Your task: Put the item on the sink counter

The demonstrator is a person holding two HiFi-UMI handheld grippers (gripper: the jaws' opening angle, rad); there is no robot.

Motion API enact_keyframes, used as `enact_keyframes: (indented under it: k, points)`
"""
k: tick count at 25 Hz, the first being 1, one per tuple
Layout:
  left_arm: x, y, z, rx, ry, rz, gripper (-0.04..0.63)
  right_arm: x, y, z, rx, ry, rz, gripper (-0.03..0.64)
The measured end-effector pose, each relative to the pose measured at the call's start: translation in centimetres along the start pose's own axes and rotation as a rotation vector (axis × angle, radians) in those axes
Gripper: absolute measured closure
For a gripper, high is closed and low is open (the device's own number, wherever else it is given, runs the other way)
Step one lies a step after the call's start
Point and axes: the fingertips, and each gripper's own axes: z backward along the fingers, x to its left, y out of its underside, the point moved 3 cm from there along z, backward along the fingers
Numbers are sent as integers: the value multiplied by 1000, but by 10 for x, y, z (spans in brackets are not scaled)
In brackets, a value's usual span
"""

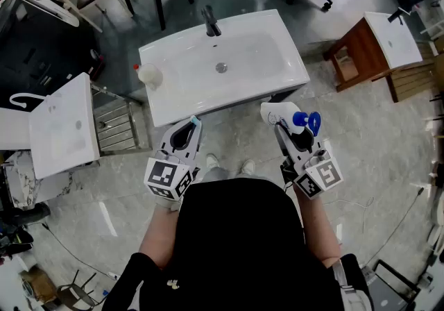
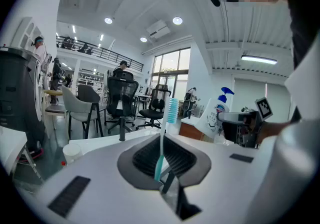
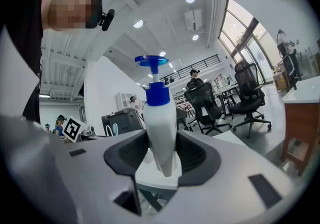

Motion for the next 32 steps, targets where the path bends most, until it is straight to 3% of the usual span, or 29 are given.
enact_keyframes:
  k: [11,23,32]
  points:
    - [30,4,7,0,9,25,560,17,3,-25,12,8,-13,425]
    - [109,11,32,-7,2,65,560,43,13,-79,28,63,-26,425]
    - [148,31,48,7,-16,108,560,58,19,-100,45,78,29,425]
